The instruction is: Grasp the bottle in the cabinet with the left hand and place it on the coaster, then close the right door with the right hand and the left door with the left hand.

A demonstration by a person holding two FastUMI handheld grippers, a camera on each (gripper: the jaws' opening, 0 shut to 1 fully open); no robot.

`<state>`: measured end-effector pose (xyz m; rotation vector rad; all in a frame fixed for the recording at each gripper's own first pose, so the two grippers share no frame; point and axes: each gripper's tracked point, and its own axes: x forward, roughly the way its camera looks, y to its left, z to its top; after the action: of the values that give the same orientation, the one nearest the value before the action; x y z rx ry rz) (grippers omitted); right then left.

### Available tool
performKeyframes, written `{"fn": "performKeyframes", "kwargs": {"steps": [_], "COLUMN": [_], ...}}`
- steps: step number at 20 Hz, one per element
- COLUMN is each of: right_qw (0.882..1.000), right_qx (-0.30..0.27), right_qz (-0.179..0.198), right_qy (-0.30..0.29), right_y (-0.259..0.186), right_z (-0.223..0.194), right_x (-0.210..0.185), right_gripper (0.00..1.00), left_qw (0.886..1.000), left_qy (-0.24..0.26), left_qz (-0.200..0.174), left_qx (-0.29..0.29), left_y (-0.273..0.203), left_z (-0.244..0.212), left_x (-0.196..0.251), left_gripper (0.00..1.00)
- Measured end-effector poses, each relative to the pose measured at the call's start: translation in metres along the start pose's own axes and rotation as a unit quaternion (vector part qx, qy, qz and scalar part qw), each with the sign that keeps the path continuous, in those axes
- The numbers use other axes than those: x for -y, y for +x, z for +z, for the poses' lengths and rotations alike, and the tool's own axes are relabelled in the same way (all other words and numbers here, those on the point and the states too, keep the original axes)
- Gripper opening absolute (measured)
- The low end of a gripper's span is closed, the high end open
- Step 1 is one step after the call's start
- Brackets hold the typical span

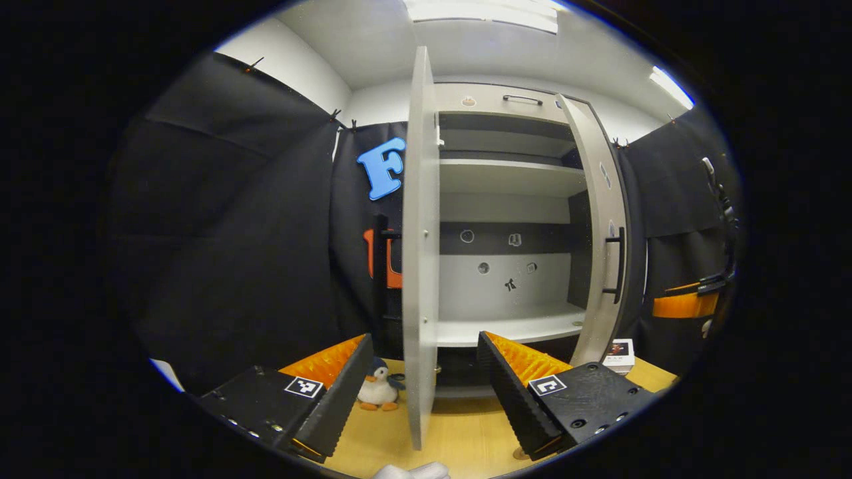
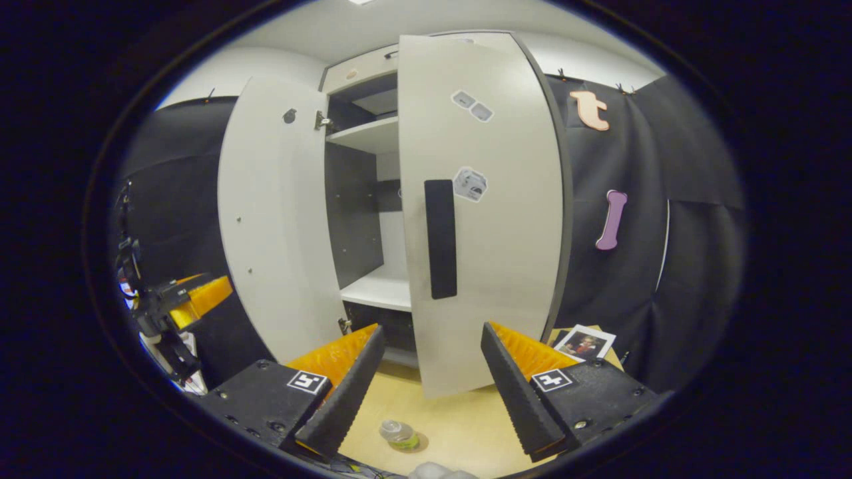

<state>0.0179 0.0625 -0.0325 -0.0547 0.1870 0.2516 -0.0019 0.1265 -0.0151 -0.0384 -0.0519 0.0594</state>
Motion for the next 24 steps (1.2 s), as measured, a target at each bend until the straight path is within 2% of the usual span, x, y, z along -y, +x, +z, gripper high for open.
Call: {"fn": "performKeyframes", "kwargs": {"steps": [7, 11, 16, 17, 18, 19, 20, 24], "right_qw": [1.0, 0.999, 0.999, 0.999, 0.999, 0.999, 0.999, 0.999], "right_qx": [-0.026, -0.032, -0.033, -0.035, -0.036, -0.037, -0.037, -0.039], "right_qz": [0.001, -0.012, -0.028, -0.03, -0.031, -0.033, -0.033, -0.027], "right_qy": [0.014, 0.015, 0.015, 0.015, 0.014, 0.014, 0.014, 0.018], "right_y": [-0.016, -0.024, -0.034, -0.035, -0.036, -0.037, -0.038, -0.039], "right_z": [-0.028, -0.033, -0.035, -0.036, -0.037, -0.037, -0.038, -0.041], "right_x": [-0.014, -0.012, -0.009, -0.009, -0.008, -0.008, -0.008, -0.011], "right_gripper": [0.97, 0.97, 0.97, 0.97, 0.97, 0.94, 0.96, 0.96], "left_qw": [0.998, 0.997, 0.997, 0.998, 0.998, 0.998, 0.998, 0.998], "left_qy": [-0.005, -0.016, -0.035, -0.034, -0.034, -0.034, -0.029, -0.014], "left_qz": [0.063, 0.08, 0.062, 0.057, 0.052, 0.049, 0.054, 0.064], "left_qx": [0.014, 0.005, -0.003, -0.002, -0.001, 0.0, 0.001, 0.008], "left_y": [0.03, 0.057, 0.08, 0.078, 0.078, 0.079, 0.079, 0.082], "left_z": [0.024, 0.027, 0.025, 0.024, 0.024, 0.024, 0.025, 0.027], "left_x": [-0.08, -0.109, -0.108, -0.106, -0.104, -0.102, -0.103, -0.101], "left_gripper": [0.96, 0.95, 0.95, 0.9, 0.95, 0.95, 0.95, 0.94]}}
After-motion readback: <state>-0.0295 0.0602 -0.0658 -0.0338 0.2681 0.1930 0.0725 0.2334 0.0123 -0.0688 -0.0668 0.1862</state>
